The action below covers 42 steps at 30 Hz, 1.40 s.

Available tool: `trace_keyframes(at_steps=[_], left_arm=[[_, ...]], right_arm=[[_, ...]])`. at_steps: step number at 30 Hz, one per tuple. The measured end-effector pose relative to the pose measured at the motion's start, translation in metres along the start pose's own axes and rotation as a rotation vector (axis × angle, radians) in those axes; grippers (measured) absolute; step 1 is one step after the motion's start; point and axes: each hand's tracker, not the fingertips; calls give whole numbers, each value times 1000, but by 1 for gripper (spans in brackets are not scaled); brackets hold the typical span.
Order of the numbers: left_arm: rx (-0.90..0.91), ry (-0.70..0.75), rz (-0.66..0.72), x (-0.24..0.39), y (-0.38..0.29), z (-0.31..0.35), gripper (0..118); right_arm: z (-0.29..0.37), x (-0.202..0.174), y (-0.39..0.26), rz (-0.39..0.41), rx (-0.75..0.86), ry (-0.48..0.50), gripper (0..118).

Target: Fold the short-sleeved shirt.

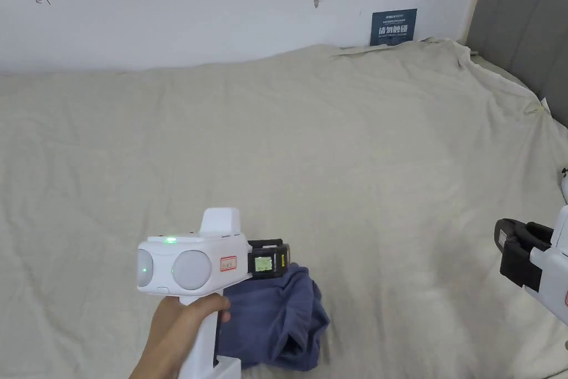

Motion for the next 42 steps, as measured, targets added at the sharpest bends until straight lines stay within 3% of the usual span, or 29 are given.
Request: trace_keyframes(at_steps=[3, 4, 5, 9, 16, 31, 42], left_arm=[[91, 33, -15, -13, -15, -2, 22], [105, 31, -9, -17, -22, -4, 7], [99, 35, -10, -20, -26, -7, 0], [76, 10, 42, -28, -48, -21, 0], [30, 6, 16, -9, -84, -51, 0], [-20, -61, -101, 64, -99, -96, 0], [-23, -67, -135, 74, -102, -95, 0]], right_arm=[[1, -1, 0, 2, -1, 1, 0], [1, 0, -1, 1, -2, 1, 0], [1, 0, -1, 2, -3, 1, 0], [1, 1, -2, -1, -6, -2, 0], [-1, 6, -7, -3, -20, -9, 0], [2, 25, -10, -24, -31, -47, 0], [3, 27, -11, -27, -34, -52, 0]])
